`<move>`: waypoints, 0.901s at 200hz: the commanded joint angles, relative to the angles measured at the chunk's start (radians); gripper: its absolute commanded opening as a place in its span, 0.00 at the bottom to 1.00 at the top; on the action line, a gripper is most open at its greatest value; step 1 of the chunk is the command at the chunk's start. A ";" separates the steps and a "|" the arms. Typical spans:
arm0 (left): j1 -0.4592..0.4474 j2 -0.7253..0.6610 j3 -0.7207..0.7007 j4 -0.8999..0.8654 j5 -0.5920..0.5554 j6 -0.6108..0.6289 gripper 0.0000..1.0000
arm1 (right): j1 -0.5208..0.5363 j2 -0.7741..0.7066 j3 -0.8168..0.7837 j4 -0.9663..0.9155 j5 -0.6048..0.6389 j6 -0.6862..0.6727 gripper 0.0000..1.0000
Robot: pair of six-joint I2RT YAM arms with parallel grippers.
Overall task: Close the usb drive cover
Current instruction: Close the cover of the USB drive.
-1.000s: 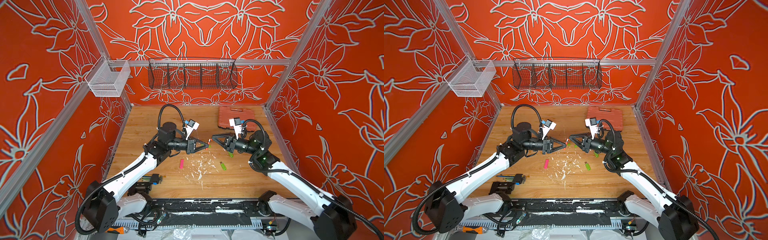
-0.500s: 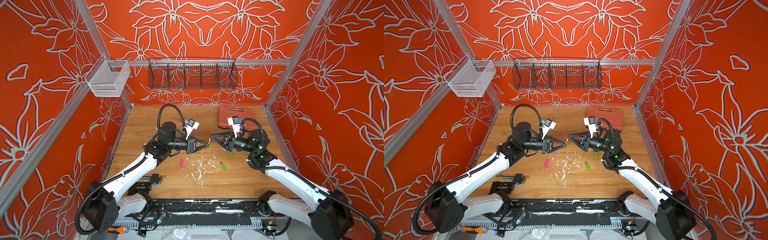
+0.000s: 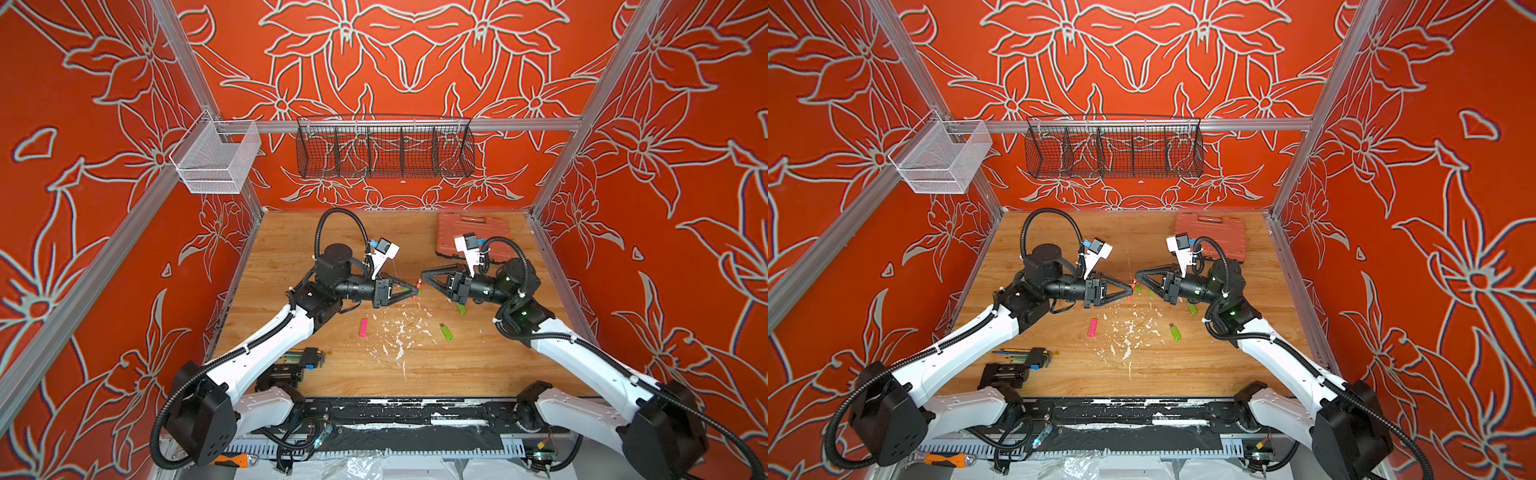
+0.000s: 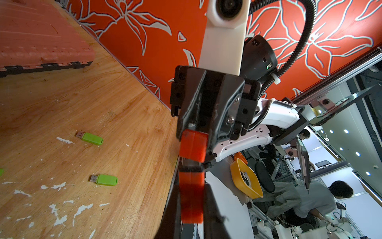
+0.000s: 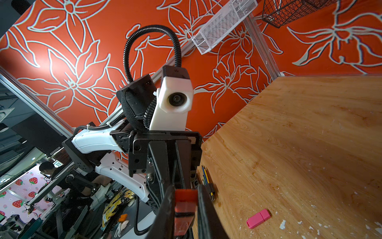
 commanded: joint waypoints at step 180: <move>0.001 -0.016 0.039 0.119 0.018 -0.011 0.02 | -0.012 0.040 0.126 0.003 -0.085 -0.031 0.47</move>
